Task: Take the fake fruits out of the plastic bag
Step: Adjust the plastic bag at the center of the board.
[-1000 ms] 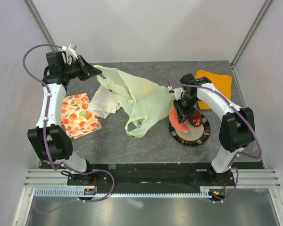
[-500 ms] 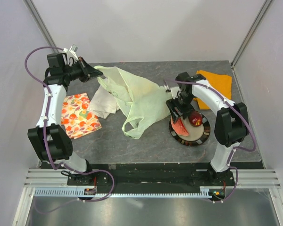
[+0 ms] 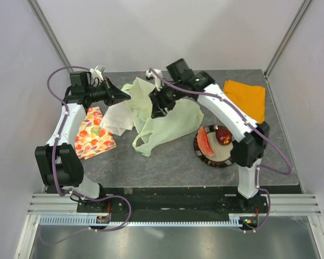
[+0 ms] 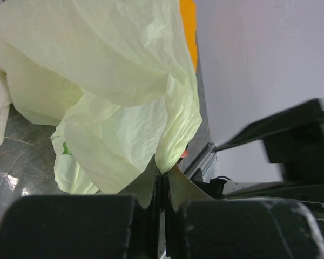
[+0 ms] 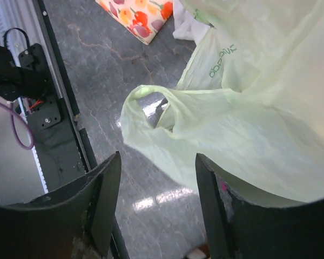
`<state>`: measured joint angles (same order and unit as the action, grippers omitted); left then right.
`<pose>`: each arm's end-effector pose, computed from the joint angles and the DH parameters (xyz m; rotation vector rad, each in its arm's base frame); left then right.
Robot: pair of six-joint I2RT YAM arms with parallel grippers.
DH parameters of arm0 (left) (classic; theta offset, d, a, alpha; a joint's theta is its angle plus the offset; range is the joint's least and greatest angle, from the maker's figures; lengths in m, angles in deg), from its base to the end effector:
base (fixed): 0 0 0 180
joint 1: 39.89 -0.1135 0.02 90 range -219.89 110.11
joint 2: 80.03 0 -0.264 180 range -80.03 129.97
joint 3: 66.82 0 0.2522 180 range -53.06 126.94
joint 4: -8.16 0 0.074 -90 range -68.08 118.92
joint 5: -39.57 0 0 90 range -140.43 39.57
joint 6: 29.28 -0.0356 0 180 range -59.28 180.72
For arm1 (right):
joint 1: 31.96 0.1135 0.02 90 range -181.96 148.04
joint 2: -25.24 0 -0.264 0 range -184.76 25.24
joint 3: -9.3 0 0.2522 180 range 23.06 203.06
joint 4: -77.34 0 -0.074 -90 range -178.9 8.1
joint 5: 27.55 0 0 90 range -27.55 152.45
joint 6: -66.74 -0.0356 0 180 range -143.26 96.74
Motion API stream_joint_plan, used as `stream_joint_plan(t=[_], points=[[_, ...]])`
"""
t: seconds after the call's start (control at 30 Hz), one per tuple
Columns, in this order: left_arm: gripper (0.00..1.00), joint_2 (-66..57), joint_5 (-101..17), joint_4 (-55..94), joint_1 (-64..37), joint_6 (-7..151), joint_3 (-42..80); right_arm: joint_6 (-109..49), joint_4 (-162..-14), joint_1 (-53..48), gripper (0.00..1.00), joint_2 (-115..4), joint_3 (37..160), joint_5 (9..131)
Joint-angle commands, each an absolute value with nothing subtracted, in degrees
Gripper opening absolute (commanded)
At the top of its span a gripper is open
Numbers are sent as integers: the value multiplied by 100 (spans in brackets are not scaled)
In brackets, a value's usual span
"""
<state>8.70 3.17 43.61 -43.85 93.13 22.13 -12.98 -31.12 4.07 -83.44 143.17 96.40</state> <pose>0.3452 -0.0048 0.3235 -0.1336 2.1710 -1.2982 0.3152 0.2539 0.3960 -1.1999 2.0679 0.9180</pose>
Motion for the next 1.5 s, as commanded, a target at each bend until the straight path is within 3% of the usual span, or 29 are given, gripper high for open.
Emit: stream_joint_plan(t=[0.0, 0.1, 0.33, 0.5, 0.67, 0.93, 0.97, 1.13, 1.23, 1.47], points=[[2, 531, 608, 3959, -4410, 9851, 2164, -1920, -3870, 644, 63, -9260, 14679, 9331], [1, 373, 643, 3888, -4428, 10071, 2103, -2586, -4406, 715, 58, -9709, 14927, 9050], [2, 57, 687, 3941, -4445, 10098, 1638, -3634, -5558, 662, 57, -10264, 15041, 8269], [2, -146, 731, 4125, -4454, 9966, 1461, -3303, -5155, 487, 61, -10308, 14998, 6660], [2, -409, 827, 4143, -4454, 9922, 1216, -3065, -4970, -128, 64, -9844, 14041, 5326], [2, -857, 854, 4310, -4454, 9711, 872, -2379, -4768, -639, 68, -9096, 13320, 4716], [2, -875, 950, 4293, -4463, 9737, 881, -2379, -4742, -639, 69, -8930, 13293, 4750], [2, -955, 898, 4161, -4463, 9834, 662, -2037, -4891, -394, 64, -8244, 13169, 8003], [2, -902, 880, 4134, -4463, 9878, 644, -1625, -4838, 81, 73, -8015, 13091, 9237], [1, -621, 828, 4029, -4498, 10027, 828, 1, -3889, 1249, 80, -7918, 12818, 9216]])
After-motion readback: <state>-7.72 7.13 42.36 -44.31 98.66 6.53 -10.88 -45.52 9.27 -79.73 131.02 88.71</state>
